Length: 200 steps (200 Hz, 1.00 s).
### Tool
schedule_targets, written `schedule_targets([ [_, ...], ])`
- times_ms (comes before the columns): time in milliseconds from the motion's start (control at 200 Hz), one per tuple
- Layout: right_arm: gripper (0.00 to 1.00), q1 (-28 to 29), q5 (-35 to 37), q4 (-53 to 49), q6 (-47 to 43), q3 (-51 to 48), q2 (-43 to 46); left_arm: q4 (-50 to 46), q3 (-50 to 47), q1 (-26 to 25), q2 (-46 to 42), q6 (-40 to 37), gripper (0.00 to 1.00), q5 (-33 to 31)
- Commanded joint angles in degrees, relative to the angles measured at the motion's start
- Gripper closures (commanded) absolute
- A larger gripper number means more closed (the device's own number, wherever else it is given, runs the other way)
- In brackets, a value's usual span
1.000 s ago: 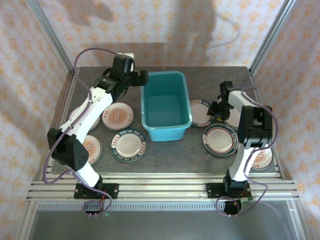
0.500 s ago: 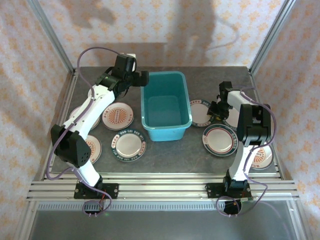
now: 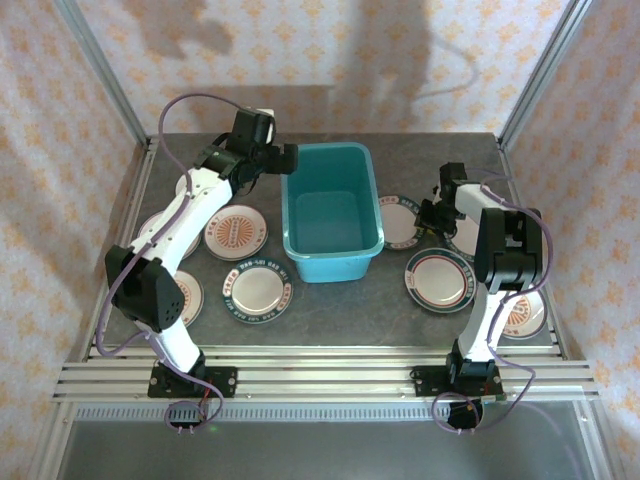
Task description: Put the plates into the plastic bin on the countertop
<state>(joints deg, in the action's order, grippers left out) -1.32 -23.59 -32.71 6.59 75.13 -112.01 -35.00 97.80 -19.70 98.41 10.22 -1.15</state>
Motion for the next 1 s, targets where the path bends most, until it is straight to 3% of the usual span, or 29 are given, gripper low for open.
schedule_targets([
  [0,0.78,0.0,1.2,2.0,0.9,-1.6,1.0,-1.6,1.6,0.4,0.4,-1.5,0.01,-2.0],
  [816,1.00,0.0,3.7,5.4,-0.5,-7.0,9.9,-3.3,2.5,0.4,0.7,-1.0,0.01,-0.8],
  [996,1.00,0.0,3.4,5.6,-0.3,-6.9,12.5,-4.2,3.7,0.4,1.0,-0.6,0.01,0.0],
])
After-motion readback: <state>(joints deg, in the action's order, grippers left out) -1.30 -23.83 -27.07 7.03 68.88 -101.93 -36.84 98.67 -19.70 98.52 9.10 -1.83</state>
